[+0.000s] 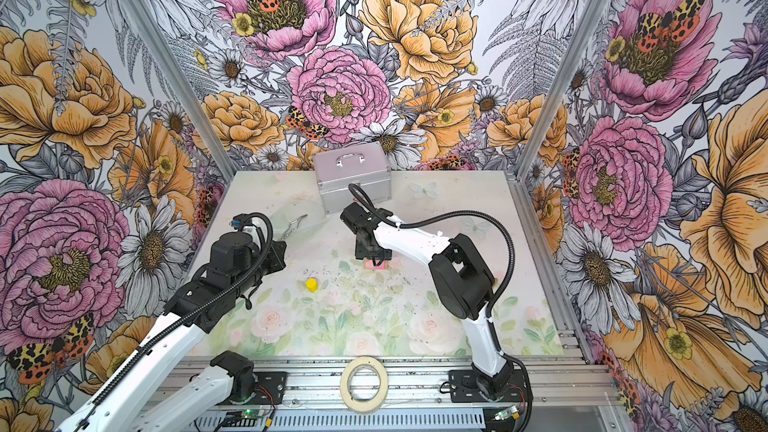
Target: Build the wood block tower
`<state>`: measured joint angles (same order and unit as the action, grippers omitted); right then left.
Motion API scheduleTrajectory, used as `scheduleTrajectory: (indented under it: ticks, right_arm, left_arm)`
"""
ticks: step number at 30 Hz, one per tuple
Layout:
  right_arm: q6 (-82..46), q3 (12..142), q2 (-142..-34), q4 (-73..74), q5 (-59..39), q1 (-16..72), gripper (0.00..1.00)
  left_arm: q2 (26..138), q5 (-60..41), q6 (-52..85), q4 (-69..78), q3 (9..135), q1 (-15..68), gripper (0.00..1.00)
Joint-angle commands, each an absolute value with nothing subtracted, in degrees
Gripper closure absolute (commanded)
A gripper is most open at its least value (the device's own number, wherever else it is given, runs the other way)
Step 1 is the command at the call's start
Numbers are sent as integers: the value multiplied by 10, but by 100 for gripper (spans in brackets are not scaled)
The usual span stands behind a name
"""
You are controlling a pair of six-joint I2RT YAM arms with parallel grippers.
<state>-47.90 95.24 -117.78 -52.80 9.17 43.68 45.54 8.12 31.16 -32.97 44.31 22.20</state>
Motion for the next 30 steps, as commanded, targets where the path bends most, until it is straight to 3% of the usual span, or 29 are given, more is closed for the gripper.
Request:
scheduleTrajectory:
  ticks: [1, 30]
  right_arm:
    - [-471, 954, -1181, -517, 92, 437, 100]
    - [-472, 957, -1190, -517, 89, 432, 100]
  left_arm:
    - [455, 71, 315, -316, 438, 217, 84]
    - [456, 71, 314, -317, 438, 215, 84]
